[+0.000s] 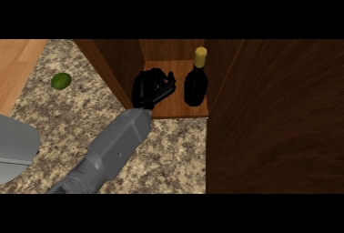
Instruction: Pick up the wine, place it into the cabinet and close the cabinet
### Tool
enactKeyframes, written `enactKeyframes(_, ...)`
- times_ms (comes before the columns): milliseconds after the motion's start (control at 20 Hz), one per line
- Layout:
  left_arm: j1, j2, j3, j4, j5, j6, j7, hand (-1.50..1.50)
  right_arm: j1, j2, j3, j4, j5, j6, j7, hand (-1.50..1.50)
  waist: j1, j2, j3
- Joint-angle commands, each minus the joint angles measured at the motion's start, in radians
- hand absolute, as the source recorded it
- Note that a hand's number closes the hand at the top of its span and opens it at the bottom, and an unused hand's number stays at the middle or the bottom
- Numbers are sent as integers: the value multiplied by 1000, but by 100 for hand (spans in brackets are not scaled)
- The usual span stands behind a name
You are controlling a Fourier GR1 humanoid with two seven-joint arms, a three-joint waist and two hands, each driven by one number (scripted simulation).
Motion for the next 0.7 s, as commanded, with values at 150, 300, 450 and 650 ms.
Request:
enactKeyframes(150, -36, 0, 13, 136, 8, -45, 9, 150, 14, 14, 23, 11, 19, 6, -19, -150, -6, 4, 0)
enactKeyframes(300, -77, 0, 27, 173, 0, -35, 11, 150, -50, 7, 9, 21, 1, -25, 19, -150, -7, 5, -1)
enactKeyframes(450, -3, 0, -4, 100, 36, 3, -52, 150, -78, 0, 8, 47, 20, -17, -3, -150, -26, 8, -1)
enactKeyframes(650, -59, 0, 84, 217, 28, -48, -116, 150, -42, -12, -5, 39, -3, 7, -12, -150, -9, 8, -1)
